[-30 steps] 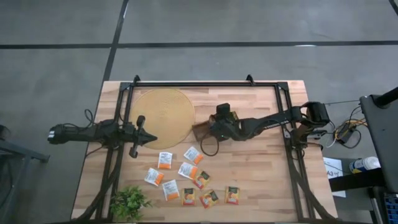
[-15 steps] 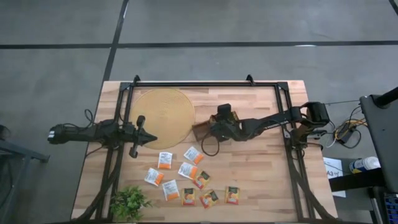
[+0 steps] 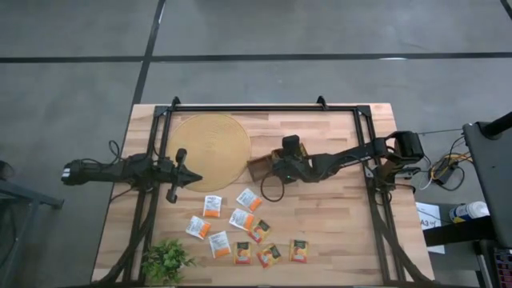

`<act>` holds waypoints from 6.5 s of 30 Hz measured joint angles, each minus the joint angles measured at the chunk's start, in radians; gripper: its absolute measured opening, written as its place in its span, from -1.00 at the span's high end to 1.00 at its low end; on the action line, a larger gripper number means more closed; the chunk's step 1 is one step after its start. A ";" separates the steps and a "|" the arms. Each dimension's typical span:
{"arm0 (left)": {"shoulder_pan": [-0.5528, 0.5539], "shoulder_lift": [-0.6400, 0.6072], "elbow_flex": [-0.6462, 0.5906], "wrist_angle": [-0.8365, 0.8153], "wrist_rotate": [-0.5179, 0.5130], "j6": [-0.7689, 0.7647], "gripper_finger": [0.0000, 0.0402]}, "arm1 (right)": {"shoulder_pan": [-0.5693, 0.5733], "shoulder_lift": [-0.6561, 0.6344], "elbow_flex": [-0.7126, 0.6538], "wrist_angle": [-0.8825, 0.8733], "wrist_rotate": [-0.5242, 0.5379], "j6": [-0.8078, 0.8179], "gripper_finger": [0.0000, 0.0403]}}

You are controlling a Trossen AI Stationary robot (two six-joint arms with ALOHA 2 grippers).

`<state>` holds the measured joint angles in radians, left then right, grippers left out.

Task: Pick & Place Tea
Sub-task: Put the orange tea bag into the middle section of the wooden organizer

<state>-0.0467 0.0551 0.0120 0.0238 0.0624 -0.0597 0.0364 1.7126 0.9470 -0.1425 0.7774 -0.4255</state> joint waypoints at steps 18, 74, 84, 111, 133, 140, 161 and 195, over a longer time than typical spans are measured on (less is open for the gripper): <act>0.001 0.000 0.000 0.000 0.000 0.000 1.00 | 0.009 0.000 0.028 -0.003 0.005 -0.026 0.50; 0.000 0.002 0.000 0.000 0.000 0.000 1.00 | 0.580 0.125 0.257 -0.502 -0.778 0.931 0.11; 0.000 0.006 0.000 0.000 0.000 0.000 1.00 | 0.587 0.211 0.344 -0.537 -0.748 0.947 -0.02; 0.001 0.012 0.000 -0.001 0.000 0.000 1.00 | 0.587 0.289 0.358 -0.550 -0.743 0.957 0.54; 0.000 0.013 0.000 0.000 0.000 0.000 1.00 | 0.516 0.143 0.423 -0.847 -0.158 0.664 0.96; 0.000 0.013 0.000 0.000 0.000 0.000 1.00 | 0.403 0.141 0.420 -0.846 0.153 0.471 0.96; 0.000 0.013 0.000 0.000 0.000 0.000 1.00 | 0.076 0.140 0.331 -0.441 0.184 0.102 0.96; 0.000 0.013 0.000 0.000 0.000 0.000 1.00 | 0.023 0.105 0.079 0.004 0.095 -0.181 0.96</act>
<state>-0.0471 0.0685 0.0116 0.0238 0.0624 -0.0597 0.0592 1.8175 1.0256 -0.1383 0.8726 -0.6070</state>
